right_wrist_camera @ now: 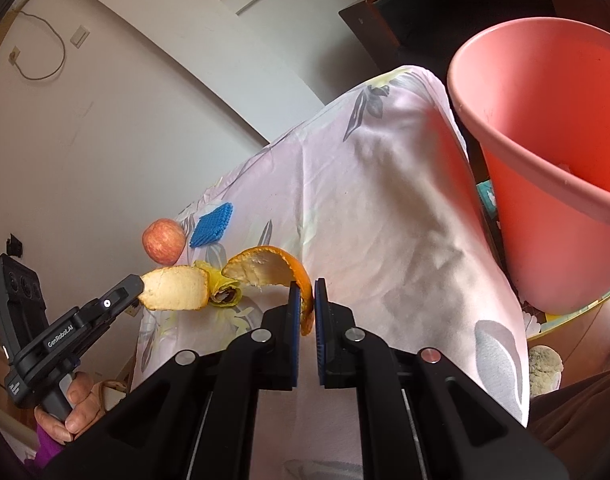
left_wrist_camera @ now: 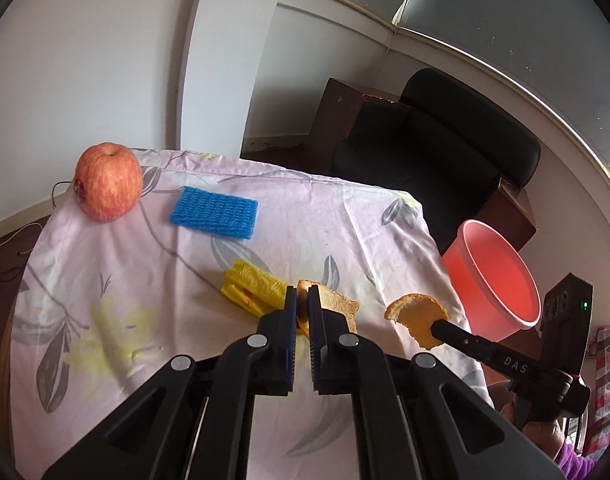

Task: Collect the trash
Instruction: 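Lift the orange peel and pale peel toward the pink bucket with both grippers, then open the left gripper over the bucket while the right opens to drop the orange peel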

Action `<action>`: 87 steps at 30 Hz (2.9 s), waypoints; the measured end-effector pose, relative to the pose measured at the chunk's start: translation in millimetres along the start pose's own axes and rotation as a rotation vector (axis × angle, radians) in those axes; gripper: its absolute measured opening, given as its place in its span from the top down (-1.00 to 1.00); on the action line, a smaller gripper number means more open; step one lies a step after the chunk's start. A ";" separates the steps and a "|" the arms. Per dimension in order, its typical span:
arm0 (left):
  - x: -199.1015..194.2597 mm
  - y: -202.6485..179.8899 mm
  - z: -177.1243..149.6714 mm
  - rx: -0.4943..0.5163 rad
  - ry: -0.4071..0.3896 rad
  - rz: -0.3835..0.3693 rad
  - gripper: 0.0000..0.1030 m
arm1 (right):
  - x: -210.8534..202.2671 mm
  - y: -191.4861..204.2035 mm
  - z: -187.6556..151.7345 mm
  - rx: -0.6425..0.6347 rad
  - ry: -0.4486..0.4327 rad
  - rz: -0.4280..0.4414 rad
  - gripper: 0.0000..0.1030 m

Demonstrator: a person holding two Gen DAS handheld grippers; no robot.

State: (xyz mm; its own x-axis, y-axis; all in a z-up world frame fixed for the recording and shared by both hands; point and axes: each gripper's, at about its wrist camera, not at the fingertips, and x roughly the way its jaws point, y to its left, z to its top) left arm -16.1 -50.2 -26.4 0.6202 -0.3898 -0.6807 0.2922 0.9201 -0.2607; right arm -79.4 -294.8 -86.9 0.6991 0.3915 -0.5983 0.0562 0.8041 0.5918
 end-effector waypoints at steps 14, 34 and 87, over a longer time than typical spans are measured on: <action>-24.6 10.1 -16.0 -0.017 -0.042 0.030 0.91 | 11.4 10.4 -4.4 -0.056 0.060 -0.021 0.86; -14.4 -50.7 -4.5 0.094 -0.032 -0.046 0.91 | -27.6 7.0 3.9 -0.131 -0.025 -0.021 0.86; 56.7 -215.0 18.7 0.319 0.017 -0.268 0.10 | -120.4 -63.4 33.4 -0.037 -0.262 -0.311 0.86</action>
State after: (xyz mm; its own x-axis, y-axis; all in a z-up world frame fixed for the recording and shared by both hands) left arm -30.2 -270.8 3.8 0.4803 -0.6107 -0.6296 0.6540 0.7276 -0.2070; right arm -143.4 -407.9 -34.4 0.8113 0.0039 -0.5846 0.2707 0.8838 0.3816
